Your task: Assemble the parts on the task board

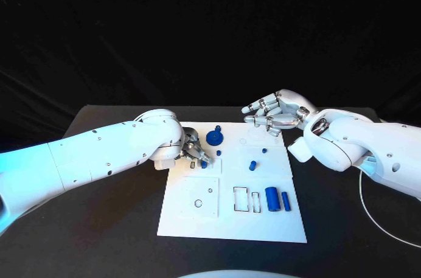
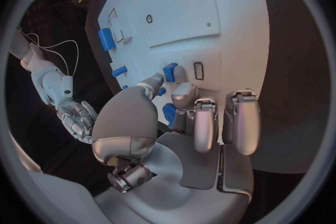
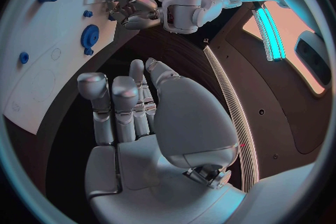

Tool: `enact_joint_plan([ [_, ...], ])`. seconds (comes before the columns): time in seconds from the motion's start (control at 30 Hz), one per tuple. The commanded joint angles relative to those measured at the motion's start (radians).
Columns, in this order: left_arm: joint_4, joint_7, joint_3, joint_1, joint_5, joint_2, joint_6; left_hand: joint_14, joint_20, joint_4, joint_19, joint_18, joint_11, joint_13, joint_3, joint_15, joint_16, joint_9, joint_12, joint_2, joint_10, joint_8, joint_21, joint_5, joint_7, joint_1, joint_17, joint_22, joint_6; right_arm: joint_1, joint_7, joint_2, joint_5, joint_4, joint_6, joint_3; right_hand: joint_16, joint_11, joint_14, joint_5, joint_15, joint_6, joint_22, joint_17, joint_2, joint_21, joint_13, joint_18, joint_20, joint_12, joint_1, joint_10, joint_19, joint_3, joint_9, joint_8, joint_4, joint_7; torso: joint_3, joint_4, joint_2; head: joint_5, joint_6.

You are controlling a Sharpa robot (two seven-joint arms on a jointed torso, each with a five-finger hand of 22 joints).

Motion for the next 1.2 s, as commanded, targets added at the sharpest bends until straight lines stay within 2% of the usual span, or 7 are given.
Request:
enact_joint_plan([
  [0.03,-0.001,-0.011,-0.005,-0.010,0.012,-0.004,0.025,0.105,-0.007,0.012,0.073,-0.011,-0.003,-0.003,-0.030,-0.010,0.003,0.002,-0.006,0.002,-0.007,0.004,0.001,-0.004,0.000,-0.014,0.263,0.182,0.000,0.000,0.010,0.000,-0.023,0.002,-0.011,0.000,-0.007,0.000,-0.005,0.007,0.001,-0.005,-0.003,-0.003,-0.004,-0.005,-0.002,0.016,0.000,-0.005,-0.007,-0.006,-0.011,0.006,0.001,0.001,0.002,0.002,-0.0006,-0.0005,0.001,-0.001,0.001],
  [0.27,0.023,-0.009,0.003,-0.010,0.012,-0.029,-0.007,0.105,-0.010,0.039,0.075,-0.012,-0.006,-0.007,-0.098,-0.013,0.003,0.006,-0.005,0.009,-0.006,0.009,0.003,-0.004,-0.003,-0.017,0.263,0.186,0.001,0.000,0.011,-0.001,-0.027,-0.001,-0.017,0.000,-0.007,0.000,-0.005,0.007,0.001,-0.005,-0.003,-0.003,-0.003,-0.005,-0.002,0.016,0.000,-0.005,-0.007,-0.006,-0.011,0.006,0.001,0.001,0.001,0.002,-0.0006,-0.0009,0.000,-0.003,0.004],
  [0.43,0.047,-0.008,0.019,-0.004,0.012,-0.054,-0.029,0.105,-0.012,0.059,0.080,-0.015,-0.007,-0.005,-0.143,-0.014,0.003,0.009,0.000,0.016,-0.003,0.012,0.012,-0.004,-0.004,-0.015,0.263,0.199,-0.002,0.000,0.013,-0.001,-0.029,-0.002,-0.025,0.000,-0.008,0.000,-0.006,0.007,0.001,-0.005,-0.003,-0.003,-0.003,-0.005,-0.002,0.016,0.000,-0.005,-0.007,-0.006,-0.011,0.007,0.001,0.001,0.001,0.002,0.0008,-0.0013,-0.001,-0.006,0.008],
  [0.63,0.064,-0.005,0.037,0.018,0.037,-0.077,-0.040,0.105,-0.008,0.075,0.069,-0.008,0.000,-0.082,-0.196,-0.009,0.003,0.006,-0.065,0.036,-0.050,0.002,-0.009,-0.003,0.005,0.007,0.263,0.171,-0.024,0.000,0.006,0.001,-0.033,-0.008,-0.039,0.000,-0.024,0.001,-0.012,0.009,0.002,-0.011,-0.019,-0.015,-0.007,-0.019,-0.005,0.018,0.001,-0.008,-0.004,-0.012,-0.020,0.010,0.000,-0.001,-0.003,0.003,0.0000,-0.0009,0.001,-0.012,0.017],
  [0.83,0.064,-0.005,0.059,0.046,0.044,-0.087,0.013,0.105,-0.003,0.072,0.058,-0.002,0.007,-0.121,-0.237,-0.003,0.003,0.000,-0.096,0.046,-0.072,-0.009,-0.030,-0.003,0.012,0.034,0.263,0.145,-0.038,0.000,0.004,0.003,-0.035,-0.012,-0.041,0.000,-0.027,0.002,-0.013,0.009,0.003,-0.012,-0.022,-0.017,-0.008,-0.021,-0.006,0.019,0.001,-0.008,-0.003,-0.013,-0.022,0.011,0.000,-0.001,-0.004,0.004,0.0003,-0.0008,0.002,-0.013,0.020],
  [1.03,-0.033,-0.007,0.064,0.106,0.016,-0.056,0.088,0.105,0.012,0.044,0.047,0.004,0.028,-0.178,-0.234,0.013,0.003,-0.042,-0.140,0.079,-0.107,-0.067,-0.051,-0.002,0.037,0.141,0.263,0.120,-0.080,0.000,0.000,0.007,-0.035,-0.017,-0.039,0.000,-0.028,0.002,-0.013,0.009,0.003,-0.013,-0.023,-0.018,-0.008,-0.022,-0.006,0.019,0.001,-0.008,-0.003,-0.014,-0.022,0.012,0.000,-0.001,-0.004,0.004,0.0012,0.0014,0.000,-0.011,0.026],
  [1.2,-0.134,-0.002,0.058,0.125,0.007,-0.006,0.103,0.105,0.022,0.066,0.049,0.003,0.039,-0.181,-0.274,0.024,0.003,-0.075,-0.136,0.062,-0.106,-0.107,-0.048,-0.004,0.050,0.136,0.263,0.126,-0.089,0.000,0.001,0.013,-0.035,-0.020,-0.037,0.000,-0.028,0.002,-0.013,0.009,0.003,-0.013,-0.023,-0.018,-0.008,-0.022,-0.006,0.019,0.001,-0.008,-0.003,-0.014,-0.022,0.012,0.000,-0.001,-0.004,0.004,-0.0011,-0.0013,0.002,-0.008,0.033],
])
